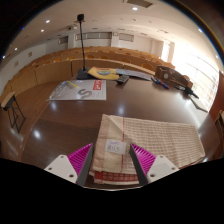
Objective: Fold towel
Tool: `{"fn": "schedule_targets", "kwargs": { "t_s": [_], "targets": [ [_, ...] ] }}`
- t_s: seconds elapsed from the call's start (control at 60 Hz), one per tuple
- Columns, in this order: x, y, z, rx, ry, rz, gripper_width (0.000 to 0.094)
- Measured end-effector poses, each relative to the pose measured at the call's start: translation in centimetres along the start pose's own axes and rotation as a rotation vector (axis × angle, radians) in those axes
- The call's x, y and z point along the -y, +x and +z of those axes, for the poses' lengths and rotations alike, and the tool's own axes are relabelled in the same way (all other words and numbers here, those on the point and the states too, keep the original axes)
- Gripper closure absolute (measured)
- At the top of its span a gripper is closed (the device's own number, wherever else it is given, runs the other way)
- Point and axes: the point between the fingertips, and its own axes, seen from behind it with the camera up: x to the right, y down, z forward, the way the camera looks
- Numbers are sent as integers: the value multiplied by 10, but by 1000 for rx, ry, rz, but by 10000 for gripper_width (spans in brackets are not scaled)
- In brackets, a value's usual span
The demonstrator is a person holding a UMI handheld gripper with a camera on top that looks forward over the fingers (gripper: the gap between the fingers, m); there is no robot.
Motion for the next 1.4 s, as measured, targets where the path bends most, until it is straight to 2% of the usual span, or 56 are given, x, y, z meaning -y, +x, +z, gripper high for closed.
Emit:
{"fn": "schedule_targets", "kwargs": {
  "t_s": [0.05, 0.083, 0.167, 0.267, 0.35, 0.467, 0.55, 0.6, 0.7, 0.817, 0.883, 0.95, 0.983, 1.033, 1.083, 1.2, 1.4],
  "targets": [
    [4, -2, 5, -1, 9, -35, 309],
    [3, -4, -1, 7, 8, -49, 420],
    [4, 7, 9, -29, 5, -110, 826],
    [4, 8, 4, -40, 2, -140, 880],
    [1, 7, -1, -6, -17, -109, 889],
    [19, -20, -30, 153, -2, 0, 891],
    [51, -31, -63, 264, 58, 100, 890],
    [71, -19, -83, 297, 104, 149, 891],
    [104, 24, -105, 323, 177, 269, 891],
    [99, 94, -93, 230, 184, 316, 889],
    [80, 129, -73, 167, 142, 336, 876],
    [55, 158, -52, 127, 98, 361, 796],
    [40, 172, -44, 98, 79, 353, 706],
    [25, 194, -36, 35, 57, 315, 506],
    [16, 222, -32, -28, 52, 277, 349],
    [19, 248, -51, -76, 99, 209, 93],
    [24, 247, -90, -55, 121, 74, 87]
  ]
}}
